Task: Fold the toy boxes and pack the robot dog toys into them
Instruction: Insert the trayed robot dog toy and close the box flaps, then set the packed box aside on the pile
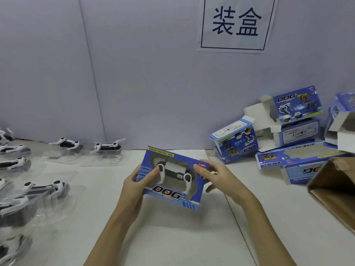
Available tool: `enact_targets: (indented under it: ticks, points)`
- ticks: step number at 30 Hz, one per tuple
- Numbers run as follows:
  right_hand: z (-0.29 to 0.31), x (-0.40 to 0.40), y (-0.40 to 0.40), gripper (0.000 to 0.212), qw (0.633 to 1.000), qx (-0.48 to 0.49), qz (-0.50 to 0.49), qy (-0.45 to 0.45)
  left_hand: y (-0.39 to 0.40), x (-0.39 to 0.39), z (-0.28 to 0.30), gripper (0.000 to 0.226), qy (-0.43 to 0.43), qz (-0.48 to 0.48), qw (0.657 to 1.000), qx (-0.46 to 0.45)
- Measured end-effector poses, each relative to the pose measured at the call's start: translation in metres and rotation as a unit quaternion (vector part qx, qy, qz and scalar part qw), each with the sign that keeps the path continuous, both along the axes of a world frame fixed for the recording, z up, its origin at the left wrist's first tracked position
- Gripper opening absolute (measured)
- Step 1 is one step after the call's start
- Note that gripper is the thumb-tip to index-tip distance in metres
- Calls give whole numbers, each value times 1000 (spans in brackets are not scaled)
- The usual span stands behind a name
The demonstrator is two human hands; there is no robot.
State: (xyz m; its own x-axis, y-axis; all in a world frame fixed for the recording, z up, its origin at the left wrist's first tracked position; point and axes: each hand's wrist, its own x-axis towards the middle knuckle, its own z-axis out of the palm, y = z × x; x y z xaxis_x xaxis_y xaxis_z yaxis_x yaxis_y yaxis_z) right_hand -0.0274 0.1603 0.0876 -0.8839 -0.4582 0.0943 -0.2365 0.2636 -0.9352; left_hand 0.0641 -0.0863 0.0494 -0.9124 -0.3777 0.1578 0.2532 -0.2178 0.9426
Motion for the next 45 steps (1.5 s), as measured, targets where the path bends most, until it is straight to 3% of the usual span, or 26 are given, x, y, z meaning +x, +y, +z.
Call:
enact_targets:
  ticks: [2, 4, 7, 11, 14, 16, 18, 20, 24, 25, 27, 29, 31, 33, 35, 41, 45]
  points:
    - [1, 0, 11, 57, 999, -25, 24, -35, -2, -1, 1, 58, -6, 27, 999, 47]
    - [6, -2, 20, 60, 995, -88, -5, -54, -7, -2, -1, 62, -5, 50, 991, 122]
    - [19, -8, 34, 62, 949, -284, -108, -85, -12, 0, 0, 59, -14, 77, 987, 139]
    - [33, -9, 55, 58, 780, -587, -215, -33, -10, 0, -2, 60, -34, 64, 991, 115]
    - [37, -12, 81, 62, 649, -688, -322, 41, -7, -1, -3, 57, -43, 50, 993, 101]
    - [34, -17, 105, 69, 600, -703, -376, 65, -5, -1, -4, 55, -44, 42, 994, 93]
    - [28, -23, 122, 74, 616, -655, -433, 60, -2, -2, -3, 55, -43, 37, 995, 87]
    - [18, -32, 123, 69, 691, -551, -467, 38, 1, -2, -3, 55, -44, 33, 995, 81]
    - [-9, -48, 83, 22, 853, -302, -425, 23, 4, -4, -4, 55, -48, 25, 997, 63]
    - [-17, -50, 68, 24, 884, -226, -409, 28, 4, -4, -5, 55, -48, 28, 997, 57]
    - [-30, -54, 37, 54, 919, -76, -383, 43, 7, -6, -9, 54, -42, 48, 997, 38]
    - [-34, -61, 11, 87, 932, 23, -356, 63, 10, -9, -14, 50, -32, 77, 997, 0]
    - [-30, -77, -8, 103, 926, 144, -334, 105, 14, -13, -19, 46, -24, 97, 994, -35]
    - [-24, -100, -18, 103, 898, 262, -324, 143, 16, -17, -25, 44, -21, 101, 991, -79]
    - [-20, -126, -19, 95, 873, 317, -327, 174, 20, -22, -30, 42, -25, 95, 985, -141]
    - [-33, -158, -10, 65, 861, 321, -331, 213, 24, -25, -33, 43, -24, 75, 977, -200]
    - [-38, -127, -10, 62, 899, 222, -297, 232, 22, -24, -33, 41, -29, 96, 980, -172]
